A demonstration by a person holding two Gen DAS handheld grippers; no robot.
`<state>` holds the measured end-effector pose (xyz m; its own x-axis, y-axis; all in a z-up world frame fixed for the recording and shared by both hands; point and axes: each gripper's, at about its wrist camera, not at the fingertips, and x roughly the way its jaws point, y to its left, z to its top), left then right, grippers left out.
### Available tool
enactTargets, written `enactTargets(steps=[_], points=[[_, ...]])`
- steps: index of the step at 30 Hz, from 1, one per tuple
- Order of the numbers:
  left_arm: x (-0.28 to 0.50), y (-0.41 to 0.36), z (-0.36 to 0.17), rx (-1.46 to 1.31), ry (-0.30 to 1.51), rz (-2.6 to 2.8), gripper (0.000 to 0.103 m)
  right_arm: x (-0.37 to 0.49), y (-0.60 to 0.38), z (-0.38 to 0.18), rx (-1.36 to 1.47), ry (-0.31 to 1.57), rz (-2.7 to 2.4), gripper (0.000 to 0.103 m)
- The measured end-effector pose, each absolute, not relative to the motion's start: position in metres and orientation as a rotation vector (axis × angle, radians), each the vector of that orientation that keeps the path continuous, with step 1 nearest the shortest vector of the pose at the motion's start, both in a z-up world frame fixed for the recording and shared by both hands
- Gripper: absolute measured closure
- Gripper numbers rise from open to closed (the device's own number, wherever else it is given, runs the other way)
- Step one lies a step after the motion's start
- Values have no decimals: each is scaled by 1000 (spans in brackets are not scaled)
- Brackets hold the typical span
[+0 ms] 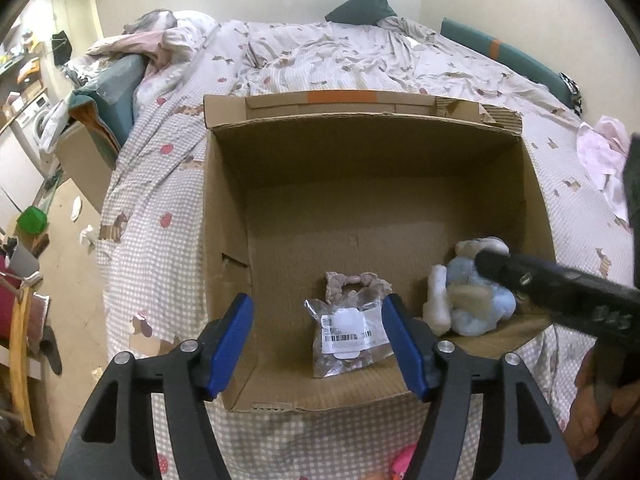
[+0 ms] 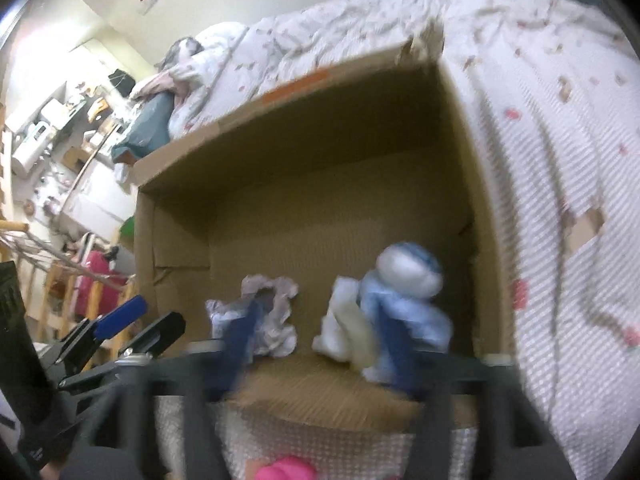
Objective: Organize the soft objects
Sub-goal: 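Open both grippers to drop the packet and tube into the box, then move both grippers back toward the pink toy and tan peg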
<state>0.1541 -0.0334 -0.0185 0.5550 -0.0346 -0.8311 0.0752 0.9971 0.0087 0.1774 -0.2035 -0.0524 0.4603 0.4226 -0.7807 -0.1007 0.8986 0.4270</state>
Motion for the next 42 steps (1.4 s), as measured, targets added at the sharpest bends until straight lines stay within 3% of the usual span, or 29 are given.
enactTargets(steps=[42], points=[[47, 4, -21, -112, 1073, 59, 39, 75, -220, -37, 323, 1081, 278, 23]])
